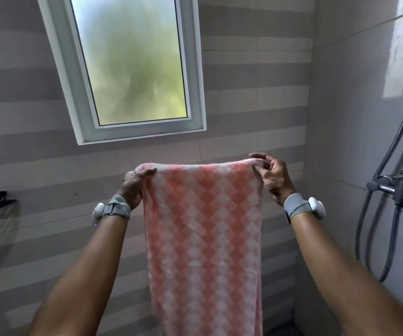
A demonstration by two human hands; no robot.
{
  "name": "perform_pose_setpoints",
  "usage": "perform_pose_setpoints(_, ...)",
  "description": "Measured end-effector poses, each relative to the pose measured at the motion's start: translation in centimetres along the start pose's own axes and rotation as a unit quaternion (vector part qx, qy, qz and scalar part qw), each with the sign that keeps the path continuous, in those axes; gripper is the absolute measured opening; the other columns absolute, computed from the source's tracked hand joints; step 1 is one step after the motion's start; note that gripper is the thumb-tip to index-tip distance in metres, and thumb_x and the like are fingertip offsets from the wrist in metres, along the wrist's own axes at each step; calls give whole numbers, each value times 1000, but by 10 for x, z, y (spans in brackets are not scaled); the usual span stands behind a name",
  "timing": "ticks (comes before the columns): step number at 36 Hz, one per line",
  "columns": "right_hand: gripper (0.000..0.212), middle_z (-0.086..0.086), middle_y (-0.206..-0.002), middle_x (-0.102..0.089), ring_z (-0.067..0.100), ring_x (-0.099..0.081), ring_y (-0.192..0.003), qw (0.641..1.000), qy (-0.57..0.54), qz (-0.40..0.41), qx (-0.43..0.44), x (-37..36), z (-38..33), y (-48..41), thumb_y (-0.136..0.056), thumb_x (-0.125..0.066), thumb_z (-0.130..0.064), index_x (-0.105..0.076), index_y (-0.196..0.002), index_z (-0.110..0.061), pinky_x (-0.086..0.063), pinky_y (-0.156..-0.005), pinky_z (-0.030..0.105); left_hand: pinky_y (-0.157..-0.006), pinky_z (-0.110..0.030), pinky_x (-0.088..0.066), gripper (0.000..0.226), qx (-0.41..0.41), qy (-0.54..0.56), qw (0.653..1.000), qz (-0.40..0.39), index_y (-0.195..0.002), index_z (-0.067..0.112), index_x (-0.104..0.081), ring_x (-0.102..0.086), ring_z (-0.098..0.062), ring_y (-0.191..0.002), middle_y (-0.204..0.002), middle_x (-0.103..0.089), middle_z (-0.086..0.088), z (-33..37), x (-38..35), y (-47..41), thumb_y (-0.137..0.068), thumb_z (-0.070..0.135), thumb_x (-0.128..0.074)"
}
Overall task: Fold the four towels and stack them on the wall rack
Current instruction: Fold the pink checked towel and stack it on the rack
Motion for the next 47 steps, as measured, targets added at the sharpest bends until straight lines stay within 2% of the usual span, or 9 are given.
perform_pose_setpoints(7,19,4,-96,-70,-1,-63,-73,997,47,54,18,-4,-12,-20,-95,-58,-2,-69,-107,-13,-51,-72,15,-58,-16,-55,12,-14,-36,999,9,-82,4,-65,-65,-8,-59,-66,-69,0,33,-5,-14,-85,-8,-63)
perform_pose_setpoints(11,17,2,-95,-70,6,-63,-71,995,87,34,-14,-5,-19,-31,-91,-70,-14,-69,-107,-11,-50,-63,12,-57,-21,-54,15,107,2,992,-67,-80,15,-67,-63,-13,-58,-71,-69,1,41,-11,-13,-87,28,-66)
perform_pose_setpoints(15,17,8,-102,-72,11,-65,-83,989,135,53,14,-4,-26,-35,-89,-67,-6,-73,-104,-11,-50,-70,9,-64,-28,-59,64,92,-46,994,34,-117,9,-69,-67,-20,-75,-106,-74,-6,33,1,-39,-58,28,-84)
perform_pose_setpoints(18,11,5,-98,-74,12,-67,-82,984,162,67,15,-3,-30,-39,-87,-69,-11,-73,-94,-20,-53,-73,15,-62,-22,-55,51,39,-86,991,93,-116,6,-66,-64,-20,-85,-91,-75,-3,36,-4,-38,-69,19,-81)
perform_pose_setpoints(21,4,-1,-91,-75,16,-70,-82,976,210,61,1,-2,-31,-45,-85,-70,-21,-73,-84,-23,-55,-78,27,-81,-27,-49,73,-18,-184,971,150,-128,10,-46,-57,-20,-96,-114,-57,-9,44,-7,-32,-69,23,-88)
perform_pose_setpoints(28,8,-5,-84,-72,11,-65,-78,965,252,66,-3,1,-38,-44,-86,-70,-23,-76,-90,-19,-45,-72,18,-82,-27,-49,31,-9,-255,965,56,-114,3,-70,-60,-14,-73,-98,-70,-13,55,-4,-42,-85,12,-75)
perform_pose_setpoints(33,16,-1,-90,-75,12,-70,-84,975,223,25,-10,0,-36,-43,-79,-78,-28,-74,-92,-20,-54,-79,24,-89,-32,-43,39,76,-260,962,-26,-114,17,-71,-58,-15,-97,-102,-69,-1,68,-3,-37,-77,18,-82)
perform_pose_setpoints(42,30,7,-101,-69,18,-65,-87,960,249,-120,-39,-10,-35,-40,-75,-86,-15,-72,-100,-24,-56,-87,33,-90,-40,-54,41,44,-309,946,87,-101,3,-73,-64,-25,-89,-100,-69,-17,50,8,-54,-63,2,-88)
perform_pose_setpoints(47,38,-2,-85,-61,14,-57,-75,949,275,-142,-54,-9,-35,-32,-75,-85,-10,-70,-109,-14,-50,-71,24,-91,-38,-54,42,52,-318,946,36,-104,3,-71,-64,-26,-92,-102,-69,-19,48,12,-48,-65,2,-87)
Point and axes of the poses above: each hand's wrist, its own y-axis away from the middle knuckle, its own x-axis out of the back of the hand, z = x × y, the point moved 1 cm from there along -y, towards the middle knuckle
